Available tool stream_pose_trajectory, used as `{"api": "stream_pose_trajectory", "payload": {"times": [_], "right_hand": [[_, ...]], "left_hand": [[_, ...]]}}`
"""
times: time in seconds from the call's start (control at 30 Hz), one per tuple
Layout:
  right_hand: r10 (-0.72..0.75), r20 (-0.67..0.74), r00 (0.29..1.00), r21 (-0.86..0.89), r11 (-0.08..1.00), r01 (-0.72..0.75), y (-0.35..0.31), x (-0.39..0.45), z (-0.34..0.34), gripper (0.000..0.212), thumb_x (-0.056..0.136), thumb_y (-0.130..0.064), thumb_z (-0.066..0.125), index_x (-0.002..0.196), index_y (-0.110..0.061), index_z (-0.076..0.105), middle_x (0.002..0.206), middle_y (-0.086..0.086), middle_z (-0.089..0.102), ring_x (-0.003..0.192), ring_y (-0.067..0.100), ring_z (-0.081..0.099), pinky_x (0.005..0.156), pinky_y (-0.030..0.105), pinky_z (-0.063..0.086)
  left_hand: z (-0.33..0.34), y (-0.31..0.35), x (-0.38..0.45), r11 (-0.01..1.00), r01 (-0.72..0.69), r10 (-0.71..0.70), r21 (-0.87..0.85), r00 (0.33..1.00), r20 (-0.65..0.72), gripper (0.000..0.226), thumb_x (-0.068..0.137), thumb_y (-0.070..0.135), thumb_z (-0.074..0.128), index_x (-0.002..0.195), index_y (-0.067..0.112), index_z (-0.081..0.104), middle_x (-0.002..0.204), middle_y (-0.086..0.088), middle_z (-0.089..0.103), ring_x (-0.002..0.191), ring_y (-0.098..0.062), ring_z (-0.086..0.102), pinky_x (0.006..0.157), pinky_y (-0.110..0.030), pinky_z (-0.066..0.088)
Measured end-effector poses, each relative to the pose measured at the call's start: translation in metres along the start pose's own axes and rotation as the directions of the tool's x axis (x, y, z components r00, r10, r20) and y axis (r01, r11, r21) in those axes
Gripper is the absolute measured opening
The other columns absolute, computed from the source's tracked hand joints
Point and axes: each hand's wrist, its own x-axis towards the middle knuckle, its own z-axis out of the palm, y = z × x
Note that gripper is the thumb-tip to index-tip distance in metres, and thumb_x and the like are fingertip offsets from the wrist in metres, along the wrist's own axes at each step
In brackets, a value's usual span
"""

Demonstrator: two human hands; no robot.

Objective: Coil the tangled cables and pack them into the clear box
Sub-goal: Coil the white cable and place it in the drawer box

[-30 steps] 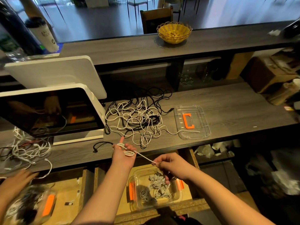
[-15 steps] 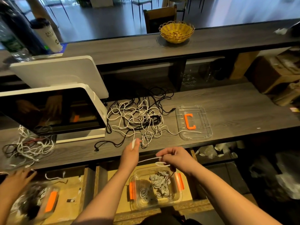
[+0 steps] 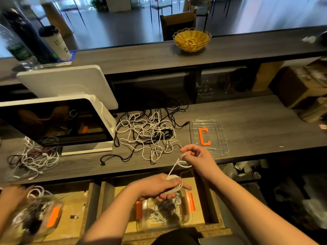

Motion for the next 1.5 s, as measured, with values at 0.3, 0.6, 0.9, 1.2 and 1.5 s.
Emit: {"api": "stream_pose_trajectory", "payload": {"times": [0.3, 0.6, 0.9, 1.2, 1.5], "right_hand": [[0.108, 0.118, 0.987, -0.163, 0.983, -0.088, 0.003, 0.011, -0.021, 0.012, 0.089, -0.002, 0.062, 0.094, -0.011, 0.068, 0.075, 0.010, 0.057, 0.061, 0.020, 0.049, 0.053, 0.025, 0.038], [0.154, 0.123, 0.980, -0.302, 0.947, -0.111, 0.014, 0.001, -0.041, 0.033, 0.097, -0.036, 0.058, 0.087, -0.010, 0.076, 0.056, -0.002, 0.044, 0.055, 0.019, 0.038, 0.053, 0.029, 0.030], [0.402, 0.129, 0.906, -0.519, 0.806, -0.284, 0.032, 0.004, -0.040, 0.028, 0.098, -0.029, 0.058, 0.076, -0.013, 0.066, 0.063, 0.003, 0.050, 0.053, 0.015, 0.041, 0.051, 0.027, 0.033], [0.128, 0.189, 0.974, -0.274, 0.959, -0.073, 0.000, 0.010, -0.022, 0.027, 0.103, -0.016, 0.042, 0.111, -0.017, 0.068, 0.109, -0.002, 0.070, 0.108, 0.011, 0.063, 0.093, 0.021, 0.044], [0.010, 0.244, 0.970, -0.273, 0.960, 0.059, -0.003, -0.001, -0.025, 0.033, 0.105, -0.027, 0.044, 0.087, -0.012, 0.068, 0.050, -0.015, 0.046, 0.047, -0.002, 0.040, 0.052, 0.016, 0.031]], "left_hand": [[0.001, 0.011, 0.016, 0.890, -0.326, 0.028, -0.317, 0.736, -0.677, 0.049, 0.102, 0.051, 0.031, 0.125, 0.023, 0.064, 0.095, -0.014, 0.074, 0.088, -0.027, 0.070, 0.070, -0.029, 0.055], [-0.020, 0.005, 0.020, 0.092, -0.776, -0.220, -0.624, 0.595, -0.773, 0.048, 0.107, 0.047, 0.028, 0.130, 0.017, 0.057, 0.110, -0.015, 0.068, 0.099, -0.026, 0.065, 0.081, -0.035, 0.051], [-0.006, 0.013, 0.030, -0.006, -0.853, -0.254, -0.521, 0.506, -0.824, 0.051, 0.107, 0.050, 0.027, 0.130, 0.017, 0.059, 0.080, -0.007, 0.064, 0.080, -0.020, 0.063, 0.082, -0.040, 0.053], [0.032, 0.065, 0.039, 0.548, -0.750, 0.080, -0.370, 0.488, -0.869, 0.056, 0.102, 0.056, 0.023, 0.127, 0.023, 0.061, 0.084, -0.009, 0.070, 0.087, -0.025, 0.069, 0.087, -0.042, 0.053], [0.040, 0.078, 0.048, 0.405, -0.848, 0.037, -0.342, 0.389, -0.921, 0.058, 0.103, 0.057, 0.024, 0.130, 0.022, 0.060, 0.071, -0.001, 0.059, 0.064, -0.015, 0.057, 0.071, -0.033, 0.048]]}}
